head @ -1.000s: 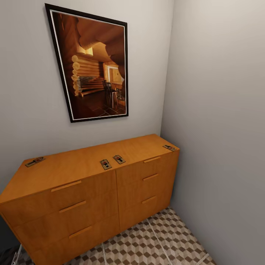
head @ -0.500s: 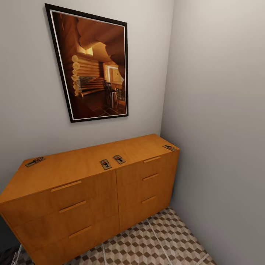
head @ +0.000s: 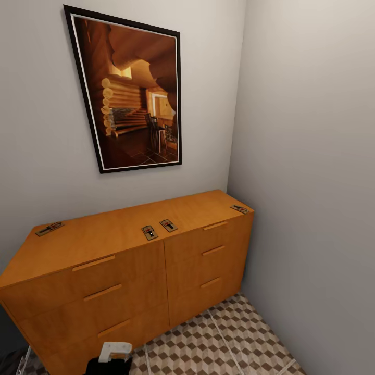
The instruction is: Take the four mousetraps from the cabinet in the bathroom and place them on the bathroom floor. Make sure all four end up on the same floor surface, and ensure that at least two of them are either under or directly next to the same bathroom sink.
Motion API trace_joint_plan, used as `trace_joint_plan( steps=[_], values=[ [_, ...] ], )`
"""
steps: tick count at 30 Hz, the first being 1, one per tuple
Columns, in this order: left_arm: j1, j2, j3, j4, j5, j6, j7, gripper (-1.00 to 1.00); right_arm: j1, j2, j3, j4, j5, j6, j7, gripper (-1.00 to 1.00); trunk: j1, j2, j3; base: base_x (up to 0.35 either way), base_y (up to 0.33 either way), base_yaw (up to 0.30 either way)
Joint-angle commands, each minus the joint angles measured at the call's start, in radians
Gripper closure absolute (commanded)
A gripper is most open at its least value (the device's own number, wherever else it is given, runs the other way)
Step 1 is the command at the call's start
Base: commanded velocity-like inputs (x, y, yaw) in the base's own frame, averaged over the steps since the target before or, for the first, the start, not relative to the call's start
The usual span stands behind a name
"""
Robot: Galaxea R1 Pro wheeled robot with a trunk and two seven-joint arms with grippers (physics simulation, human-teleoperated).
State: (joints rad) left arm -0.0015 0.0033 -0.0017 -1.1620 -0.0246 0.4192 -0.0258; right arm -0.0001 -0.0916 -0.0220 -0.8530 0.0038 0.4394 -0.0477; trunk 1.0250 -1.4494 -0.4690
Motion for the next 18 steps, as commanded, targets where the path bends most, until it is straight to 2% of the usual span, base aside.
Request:
trace_joint_plan(
  steps=[1,5,10,18],
  values=[
    [0.000,-0.001,-0.001,-0.028,-0.005,0.013,0.001,-1.00,0.000,-0.002,0.000,-0.023,0.000,0.024,-0.006,-1.00,0.000,-0.001,-0.001,0.000,0.000,0.000],
    [0.000,-0.008,-0.003,-0.113,-0.010,0.041,0.010,-1.00,0.000,-0.014,-0.003,-0.102,0.001,0.097,-0.015,-1.00,0.000,-0.001,-0.001,0.000,0.000,0.000],
    [0.000,-0.029,-0.007,-0.193,-0.015,0.081,0.016,-1.00,0.000,-0.030,-0.006,-0.199,0.001,0.172,-0.020,-1.00,0.000,-0.001,-0.001,0.000,0.000,0.000],
    [0.000,-0.055,-0.012,-0.300,-0.018,0.112,0.020,-1.00,0.000,-0.037,-0.008,-0.326,0.001,0.235,-0.022,-1.00,0.000,-0.001,-0.001,0.000,0.000,0.000]
  ],
)
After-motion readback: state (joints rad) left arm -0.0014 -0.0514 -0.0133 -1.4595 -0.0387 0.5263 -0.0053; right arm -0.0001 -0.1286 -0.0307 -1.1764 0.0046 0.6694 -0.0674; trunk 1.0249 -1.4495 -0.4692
